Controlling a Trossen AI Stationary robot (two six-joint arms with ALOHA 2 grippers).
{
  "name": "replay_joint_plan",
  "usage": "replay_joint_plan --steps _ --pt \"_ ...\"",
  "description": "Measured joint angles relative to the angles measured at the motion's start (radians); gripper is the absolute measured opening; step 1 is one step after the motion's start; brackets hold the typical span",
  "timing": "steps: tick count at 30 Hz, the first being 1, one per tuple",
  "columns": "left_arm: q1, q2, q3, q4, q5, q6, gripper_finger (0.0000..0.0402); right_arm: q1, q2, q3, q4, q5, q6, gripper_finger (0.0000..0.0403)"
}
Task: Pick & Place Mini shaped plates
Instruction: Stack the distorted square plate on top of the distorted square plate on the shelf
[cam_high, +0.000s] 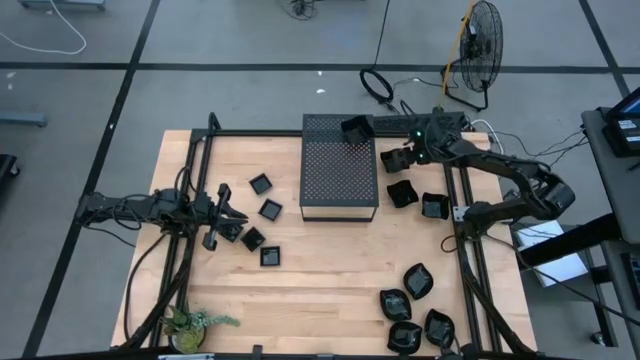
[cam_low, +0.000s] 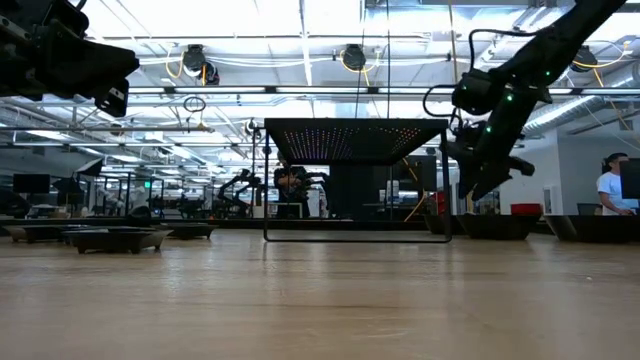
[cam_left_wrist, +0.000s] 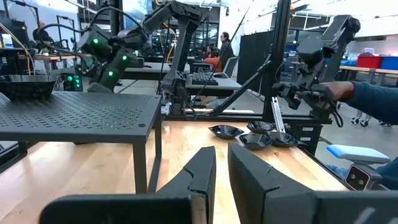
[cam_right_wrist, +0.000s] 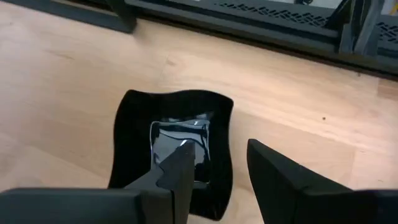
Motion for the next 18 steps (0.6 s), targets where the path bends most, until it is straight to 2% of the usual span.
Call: replay_joint_plan --steps 18 --pt "0.0 0.0 0.0 0.0 0.0 0.0 0.0047 0.001 0.0 -0.089 0.09 0.001 0.011 0.0137"
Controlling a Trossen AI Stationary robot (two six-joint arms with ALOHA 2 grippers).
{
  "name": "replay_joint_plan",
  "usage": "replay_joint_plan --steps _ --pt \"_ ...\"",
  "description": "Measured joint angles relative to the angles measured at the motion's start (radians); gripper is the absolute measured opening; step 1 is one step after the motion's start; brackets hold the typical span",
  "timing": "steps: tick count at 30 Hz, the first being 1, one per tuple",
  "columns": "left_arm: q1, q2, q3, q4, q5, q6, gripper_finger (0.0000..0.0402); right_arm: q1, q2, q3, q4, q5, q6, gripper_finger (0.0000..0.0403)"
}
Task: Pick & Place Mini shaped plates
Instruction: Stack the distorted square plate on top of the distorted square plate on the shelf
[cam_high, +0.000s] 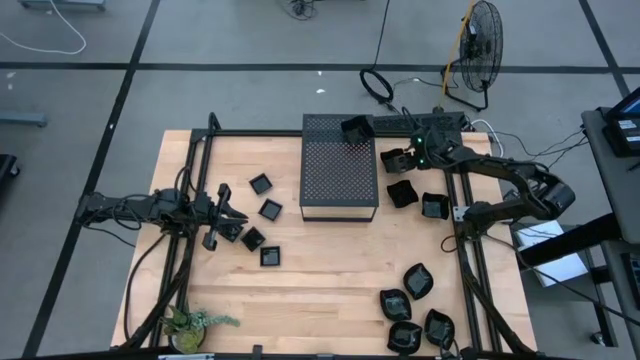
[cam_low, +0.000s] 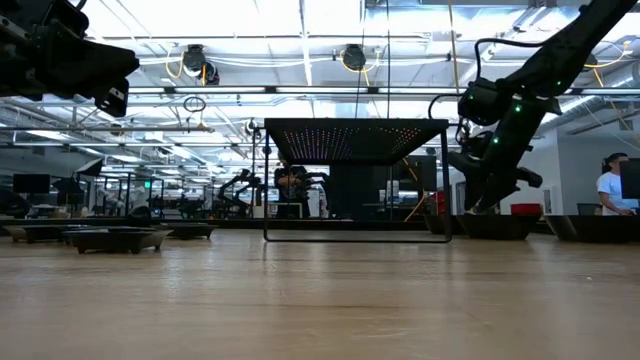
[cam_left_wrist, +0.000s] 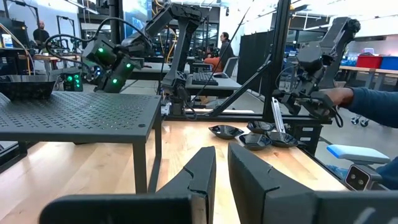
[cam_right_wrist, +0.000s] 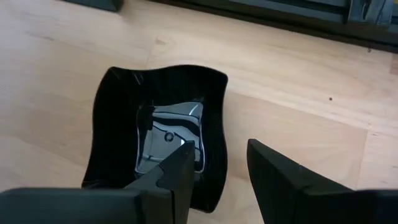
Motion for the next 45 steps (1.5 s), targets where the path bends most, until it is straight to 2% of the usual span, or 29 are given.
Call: replay_joint_plan --steps 9,24,38,45 --pt "0.0 0.0 0.0 0.0 0.0 0.0 0.0047 0.0 0.0 -0.006 0.002 0.002 0.005 0.0137" --pt "0.0 0.0 0.0 0.0 0.0 0.0 0.0047 0.0 0.094 -0.007 0.072 0.001 0.01 0.0137" --pt "0.0 0.0 0.0 0.0 0.0 0.0 0.0047 0.0 0.094 -0.007 0.075 0.001 0.008 0.0136" --pt "0.0 0.0 0.0 0.0 0.0 0.0 0.0047 0.0 0.094 -0.007 0.075 0.001 0.007 0.0111"
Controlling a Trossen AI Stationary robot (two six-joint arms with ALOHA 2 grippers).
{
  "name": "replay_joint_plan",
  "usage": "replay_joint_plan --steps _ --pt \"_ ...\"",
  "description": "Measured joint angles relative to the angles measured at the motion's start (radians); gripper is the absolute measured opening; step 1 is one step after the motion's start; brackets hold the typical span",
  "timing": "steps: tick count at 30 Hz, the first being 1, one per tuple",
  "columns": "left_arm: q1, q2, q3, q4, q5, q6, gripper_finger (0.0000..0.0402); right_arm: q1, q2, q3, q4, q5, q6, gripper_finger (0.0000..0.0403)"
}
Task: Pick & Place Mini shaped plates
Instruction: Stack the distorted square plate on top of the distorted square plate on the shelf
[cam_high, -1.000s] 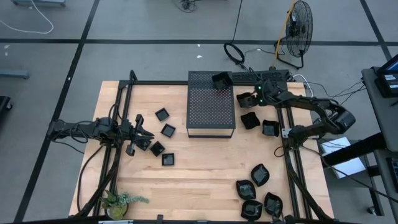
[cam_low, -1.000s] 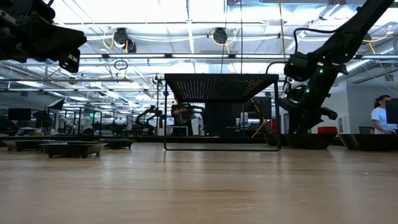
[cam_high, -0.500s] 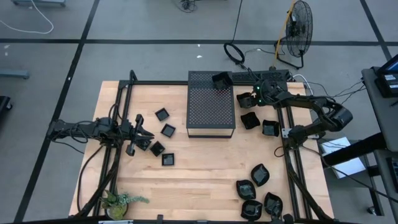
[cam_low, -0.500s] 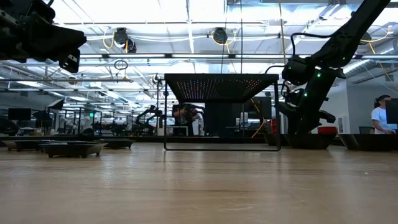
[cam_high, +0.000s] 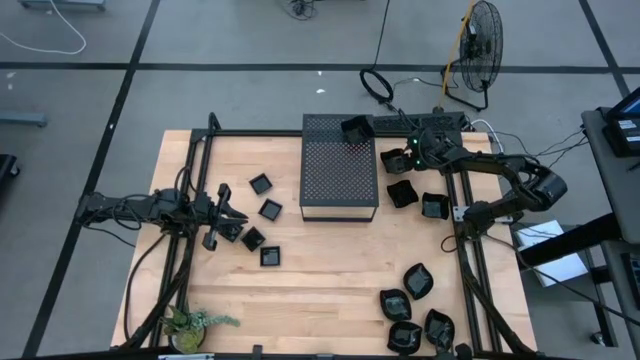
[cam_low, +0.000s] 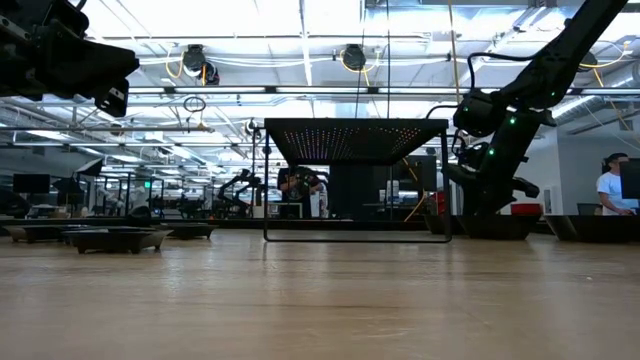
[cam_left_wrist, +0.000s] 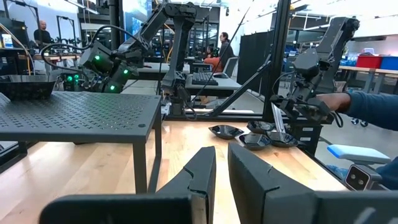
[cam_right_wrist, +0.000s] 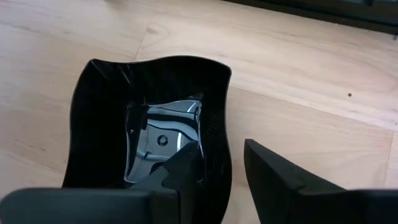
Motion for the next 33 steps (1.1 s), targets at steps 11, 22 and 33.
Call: replay_joint_plan --steps 11,22,33 --pt "0.0 0.0 0.0 0.0 0.0 0.0 0.0047 0.0 0.0 0.0 0.0 0.0 -0.019 0.0047" --pt "0.0 0.0 0.0 0.0 0.0 0.0 0.0047 0.0 0.0 0.0 0.002 0.0 -0.019 0.0005" --pt "0.0 0.0 0.0 0.0 0.0 0.0 0.0047 0.0 0.0 0.001 0.002 0.003 -0.019 0.0001"
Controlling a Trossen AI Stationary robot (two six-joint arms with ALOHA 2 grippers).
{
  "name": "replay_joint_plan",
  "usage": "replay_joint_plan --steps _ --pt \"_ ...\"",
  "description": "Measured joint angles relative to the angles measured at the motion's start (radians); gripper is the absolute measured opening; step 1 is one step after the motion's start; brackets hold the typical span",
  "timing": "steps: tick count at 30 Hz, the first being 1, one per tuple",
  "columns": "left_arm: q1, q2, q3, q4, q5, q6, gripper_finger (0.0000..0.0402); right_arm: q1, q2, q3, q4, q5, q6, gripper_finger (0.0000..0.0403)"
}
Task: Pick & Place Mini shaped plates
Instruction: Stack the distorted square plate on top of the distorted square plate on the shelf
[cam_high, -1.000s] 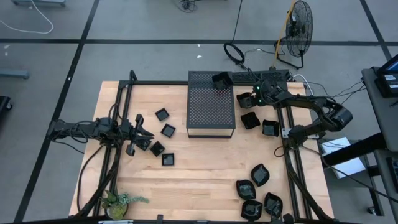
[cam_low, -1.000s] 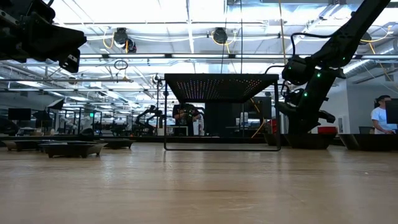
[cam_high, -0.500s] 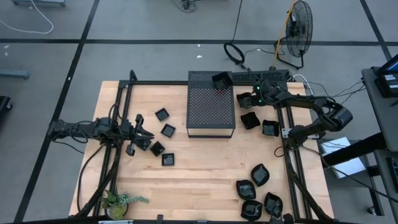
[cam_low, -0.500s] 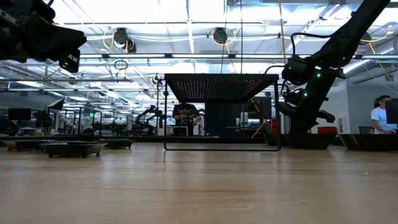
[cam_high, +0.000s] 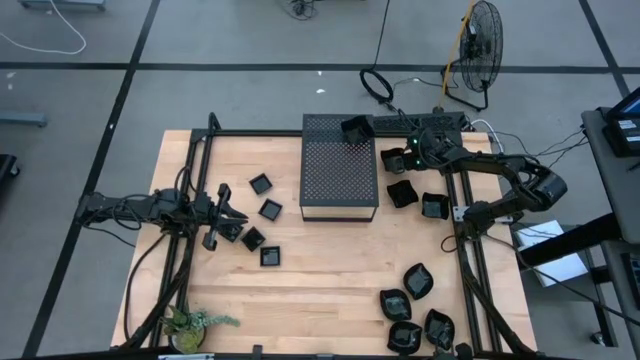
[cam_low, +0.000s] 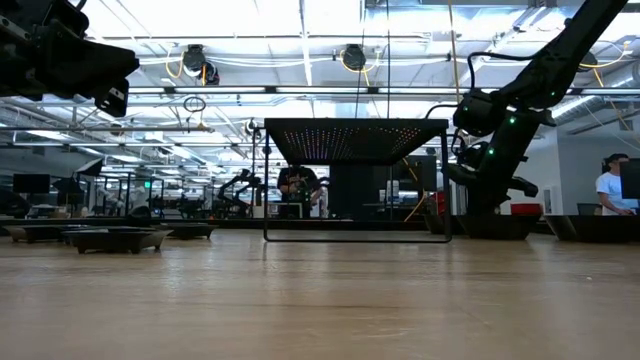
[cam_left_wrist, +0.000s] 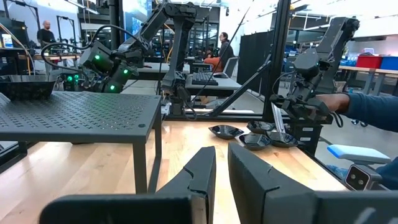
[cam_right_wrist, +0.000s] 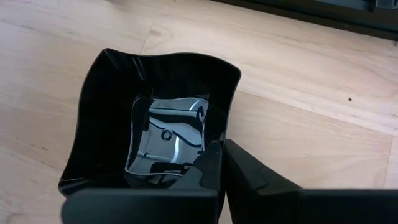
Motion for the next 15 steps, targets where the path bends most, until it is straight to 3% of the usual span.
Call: replay_joint_plan --steps 15 --pt "0.0 0.0 0.0 0.0 0.0 0.0 0.0047 0.0 -0.007 0.0 0.089 0.003 -0.008 0.0"
